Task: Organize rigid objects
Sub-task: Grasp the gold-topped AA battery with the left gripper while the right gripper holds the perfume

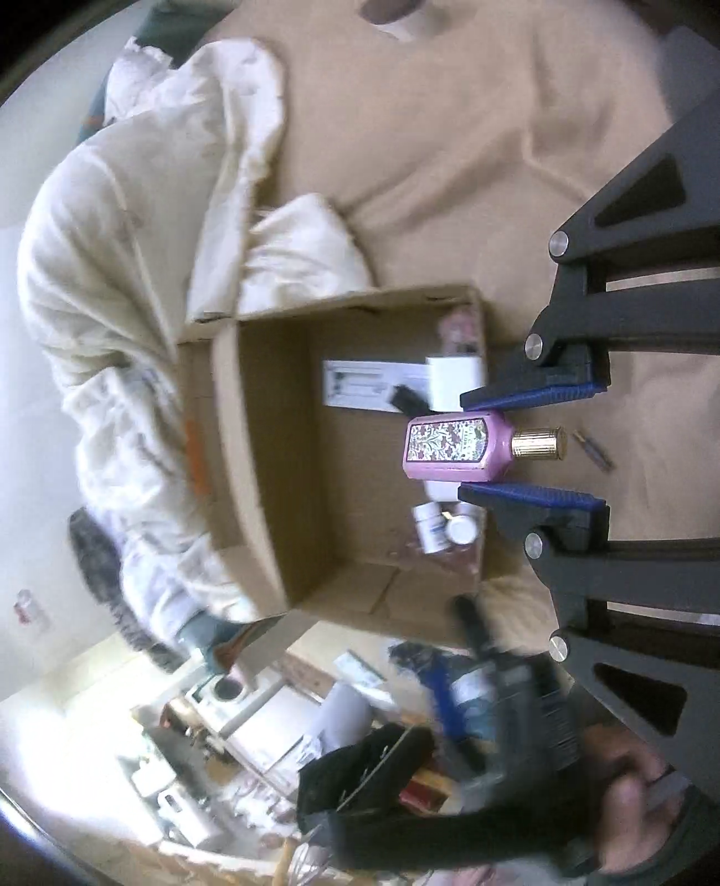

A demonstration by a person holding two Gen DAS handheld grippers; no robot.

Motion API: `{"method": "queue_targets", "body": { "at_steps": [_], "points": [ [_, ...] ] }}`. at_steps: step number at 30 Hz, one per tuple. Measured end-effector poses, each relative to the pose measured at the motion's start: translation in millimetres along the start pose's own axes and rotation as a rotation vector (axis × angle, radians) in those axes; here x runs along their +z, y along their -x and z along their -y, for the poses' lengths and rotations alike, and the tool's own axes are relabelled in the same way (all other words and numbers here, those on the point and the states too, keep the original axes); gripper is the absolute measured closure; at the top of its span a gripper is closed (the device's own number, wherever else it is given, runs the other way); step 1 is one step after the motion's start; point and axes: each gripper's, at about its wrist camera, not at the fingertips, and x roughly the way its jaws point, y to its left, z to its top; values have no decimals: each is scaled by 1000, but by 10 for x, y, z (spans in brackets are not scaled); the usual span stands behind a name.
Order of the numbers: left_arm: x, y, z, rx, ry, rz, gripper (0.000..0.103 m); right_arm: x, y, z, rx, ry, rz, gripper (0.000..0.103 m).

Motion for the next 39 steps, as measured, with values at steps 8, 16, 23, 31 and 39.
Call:
{"method": "queue_targets", "body": {
  "at_steps": [8, 16, 23, 31, 39],
  "points": [
    [-363, -432, 522, -27, -187, -154, 19, -130, 21, 69, 28, 30, 95, 76],
    [-498, -999, 693, -88, -195, -309, 44, -97, -82, 153, 58, -12, 91, 77],
    [-609, -1298, 813, -53, -257, -369, 58, -90, -77, 207, 80, -37, 95, 77],
    [-606, -1288, 742, -33, -234, -351, 94, -95, -92, 232, 85, -54, 92, 77],
    [-558, -1128, 416, 96, -147, -325, 94, -95, -81, 218, 76, -55, 92, 77]
  ]
}}
